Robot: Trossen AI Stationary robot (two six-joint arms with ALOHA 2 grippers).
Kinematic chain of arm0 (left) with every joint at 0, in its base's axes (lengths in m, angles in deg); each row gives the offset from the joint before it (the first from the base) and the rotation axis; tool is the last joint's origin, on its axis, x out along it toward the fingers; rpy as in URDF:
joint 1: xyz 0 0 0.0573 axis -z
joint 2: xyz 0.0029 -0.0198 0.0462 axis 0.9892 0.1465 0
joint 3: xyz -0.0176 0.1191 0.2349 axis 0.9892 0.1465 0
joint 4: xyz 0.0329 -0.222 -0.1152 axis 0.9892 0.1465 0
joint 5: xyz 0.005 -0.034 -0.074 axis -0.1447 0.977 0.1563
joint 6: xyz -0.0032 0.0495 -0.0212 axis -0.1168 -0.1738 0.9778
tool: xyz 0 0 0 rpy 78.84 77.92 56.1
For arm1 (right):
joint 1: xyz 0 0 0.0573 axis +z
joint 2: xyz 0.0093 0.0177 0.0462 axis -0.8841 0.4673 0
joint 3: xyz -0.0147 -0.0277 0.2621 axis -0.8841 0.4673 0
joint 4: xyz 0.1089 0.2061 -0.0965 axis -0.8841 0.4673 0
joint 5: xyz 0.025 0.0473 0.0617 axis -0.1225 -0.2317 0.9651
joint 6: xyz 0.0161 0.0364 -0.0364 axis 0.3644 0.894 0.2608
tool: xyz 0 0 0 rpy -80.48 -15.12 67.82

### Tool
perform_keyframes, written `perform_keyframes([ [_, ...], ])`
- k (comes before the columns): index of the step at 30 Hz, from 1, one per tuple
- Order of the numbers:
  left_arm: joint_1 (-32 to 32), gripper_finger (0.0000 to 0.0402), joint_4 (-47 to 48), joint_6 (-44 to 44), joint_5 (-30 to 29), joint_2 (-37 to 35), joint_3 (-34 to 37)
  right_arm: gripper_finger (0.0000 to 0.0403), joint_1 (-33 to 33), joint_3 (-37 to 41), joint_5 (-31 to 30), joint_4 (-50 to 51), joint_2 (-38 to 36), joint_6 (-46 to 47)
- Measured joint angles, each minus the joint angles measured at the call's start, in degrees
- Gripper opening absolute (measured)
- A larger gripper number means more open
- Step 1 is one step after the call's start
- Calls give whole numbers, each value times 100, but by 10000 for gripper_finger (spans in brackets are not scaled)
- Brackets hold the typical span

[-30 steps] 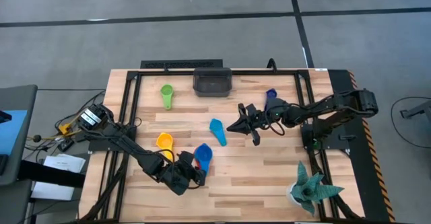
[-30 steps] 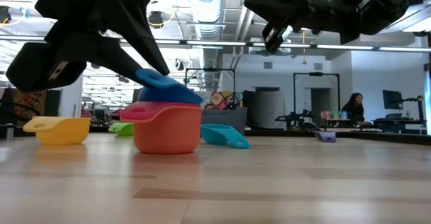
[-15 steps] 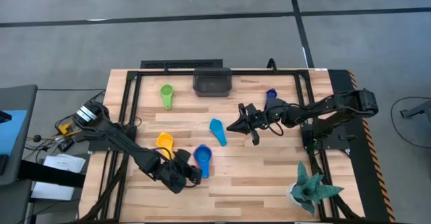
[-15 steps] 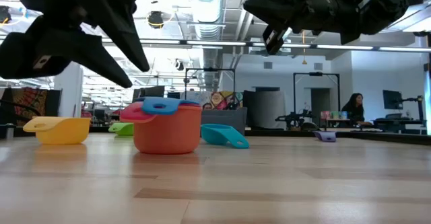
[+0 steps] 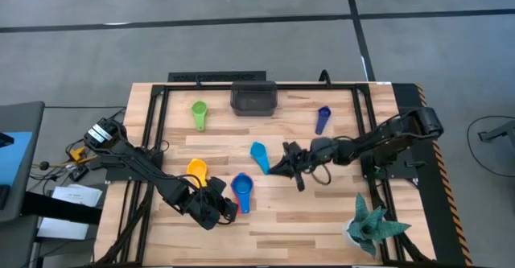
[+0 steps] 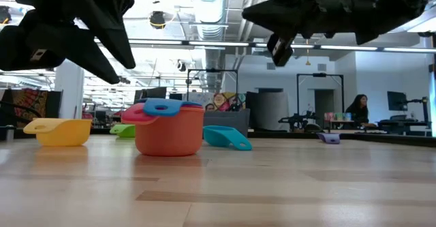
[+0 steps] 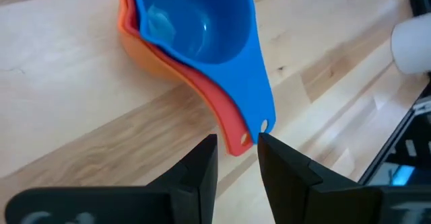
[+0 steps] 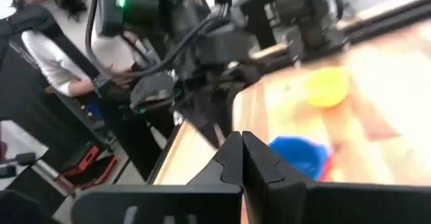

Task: Nest measuring cups in basket
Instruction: Stack the blue measuring cup on top of the red measuring cup

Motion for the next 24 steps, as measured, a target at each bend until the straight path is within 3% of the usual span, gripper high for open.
perform_keyframes([
  [9,11,94,232,-304,266,0,0,13,773,-637,-551,356,916,482],
  [15,20,94,304,-398,269,0,0,13,1068,-1087,-579,523,1521,768],
  [24,41,94,355,-487,365,0,0,13,1229,-1307,-671,626,1734,960],
])
